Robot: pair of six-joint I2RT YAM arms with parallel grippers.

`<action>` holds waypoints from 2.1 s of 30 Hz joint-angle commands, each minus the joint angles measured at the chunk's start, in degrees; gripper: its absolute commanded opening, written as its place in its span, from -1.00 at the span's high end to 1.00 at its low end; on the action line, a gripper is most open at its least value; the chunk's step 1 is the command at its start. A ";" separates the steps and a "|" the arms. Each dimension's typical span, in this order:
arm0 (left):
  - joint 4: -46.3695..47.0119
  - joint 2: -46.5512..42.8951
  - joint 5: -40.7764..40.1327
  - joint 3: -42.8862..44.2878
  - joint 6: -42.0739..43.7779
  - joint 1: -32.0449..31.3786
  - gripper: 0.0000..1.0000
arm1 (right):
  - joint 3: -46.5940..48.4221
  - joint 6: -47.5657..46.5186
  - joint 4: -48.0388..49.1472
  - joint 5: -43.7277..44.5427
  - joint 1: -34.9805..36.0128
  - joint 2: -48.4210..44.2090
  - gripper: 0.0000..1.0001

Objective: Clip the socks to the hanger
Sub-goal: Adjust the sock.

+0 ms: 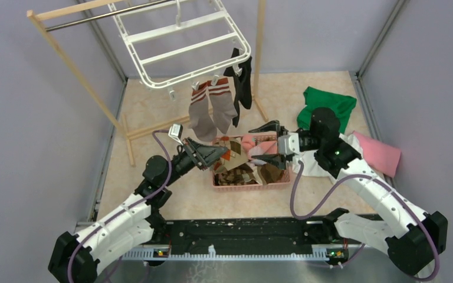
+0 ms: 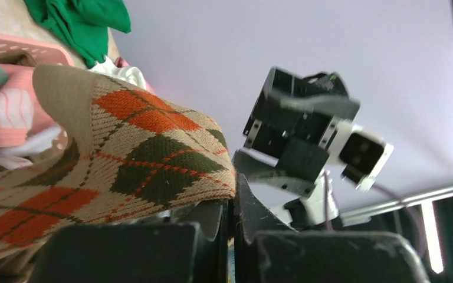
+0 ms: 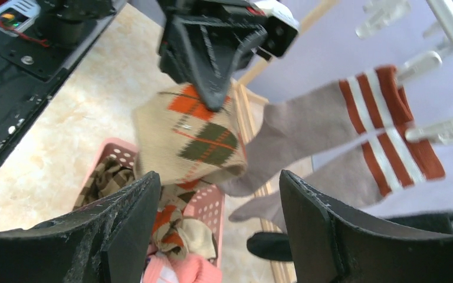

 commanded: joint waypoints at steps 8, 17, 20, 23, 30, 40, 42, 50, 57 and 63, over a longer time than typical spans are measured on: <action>0.70 -0.21 -4.60 0.74 -22.26 0.10 1.00 | -5.23 -18.71 2.91 7.16 10.85 -1.76 -0.49; 1.74 0.76 -3.54 -0.01 -25.34 0.05 1.00 | -8.54 -18.27 17.42 18.76 14.99 1.19 -0.29; 2.08 0.86 -3.49 -0.57 -25.69 -0.01 1.00 | -8.91 -17.39 19.77 19.86 15.13 1.22 -0.05; 2.01 0.56 -4.31 -1.35 -26.02 0.03 1.00 | -9.16 -16.05 21.24 19.15 15.14 0.78 0.37; 0.49 -1.12 -8.18 -3.81 -25.84 0.12 0.64 | -9.28 -12.18 21.31 13.23 15.23 -1.49 1.00; -29.14 -23.21 -12.37 -2.01 19.59 2.24 -0.88 | 0.79 27.32 8.01 15.41 12.19 1.76 1.00; -35.15 -28.33 -12.36 -0.05 33.41 2.16 -0.96 | 1.10 33.05 8.07 12.94 10.55 2.47 1.00; -24.41 -33.31 -5.40 -3.51 61.11 2.16 -0.98 | 6.42 59.89 11.89 1.97 2.78 12.67 1.00; -9.05 -23.84 0.78 -4.06 75.43 2.08 -0.98 | 9.37 58.86 8.66 1.41 2.69 14.99 1.00; -2.44 -9.58 8.17 0.65 75.47 2.10 -0.76 | 8.98 59.06 10.19 1.72 2.67 15.42 1.00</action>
